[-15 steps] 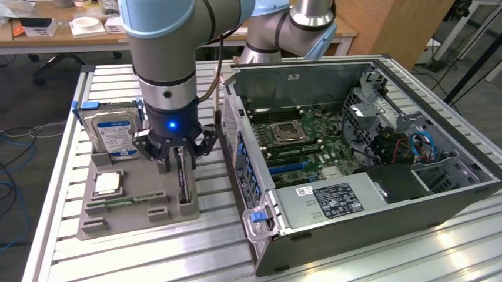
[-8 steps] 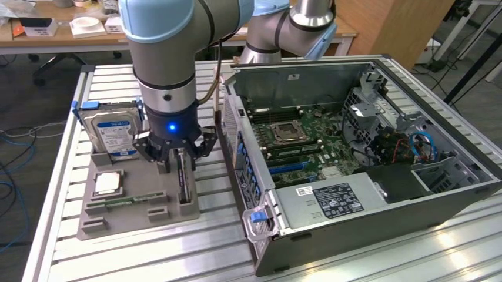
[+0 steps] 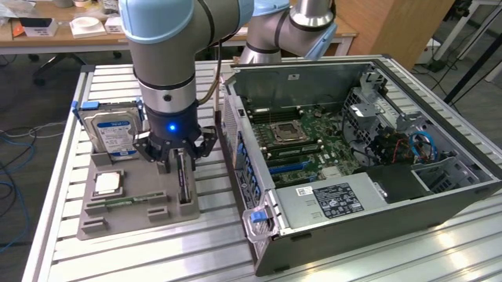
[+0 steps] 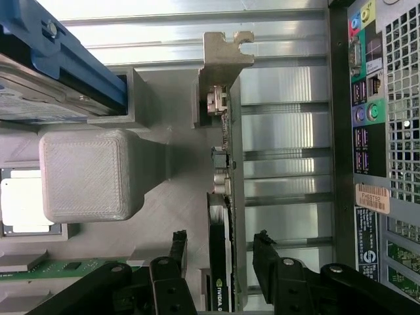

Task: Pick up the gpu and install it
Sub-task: 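Pick up the gpu and move the gpu toward the slot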

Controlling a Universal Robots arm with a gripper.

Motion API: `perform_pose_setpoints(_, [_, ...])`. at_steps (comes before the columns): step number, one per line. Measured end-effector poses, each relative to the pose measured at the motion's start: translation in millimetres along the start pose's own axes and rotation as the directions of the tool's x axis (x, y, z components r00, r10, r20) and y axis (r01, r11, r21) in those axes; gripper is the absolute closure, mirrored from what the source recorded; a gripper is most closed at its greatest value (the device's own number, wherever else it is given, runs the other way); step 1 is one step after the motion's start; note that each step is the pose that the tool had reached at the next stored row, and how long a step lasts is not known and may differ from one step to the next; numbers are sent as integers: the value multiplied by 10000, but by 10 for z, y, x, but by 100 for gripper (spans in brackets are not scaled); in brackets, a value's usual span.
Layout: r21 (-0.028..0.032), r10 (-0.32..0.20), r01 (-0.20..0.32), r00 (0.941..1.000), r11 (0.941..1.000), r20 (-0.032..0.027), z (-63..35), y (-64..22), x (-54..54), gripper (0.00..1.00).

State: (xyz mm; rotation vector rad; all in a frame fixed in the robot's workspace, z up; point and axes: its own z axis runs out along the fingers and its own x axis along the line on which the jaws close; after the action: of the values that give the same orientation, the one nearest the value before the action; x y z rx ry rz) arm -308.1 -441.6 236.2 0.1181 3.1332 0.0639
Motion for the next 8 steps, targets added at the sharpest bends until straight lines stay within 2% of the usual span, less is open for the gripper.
perform_pose_setpoints(3, [0,0,0,10000,10000,0,0,0,0,49])
perform_pose_setpoints(4, [0,0,0,10000,10000,0,0,0,0,55])
perform_pose_setpoints(7, [0,0,0,10000,10000,0,0,0,0,57])
perform_pose_setpoints(8, [0,0,0,10000,10000,0,0,0,0,64])
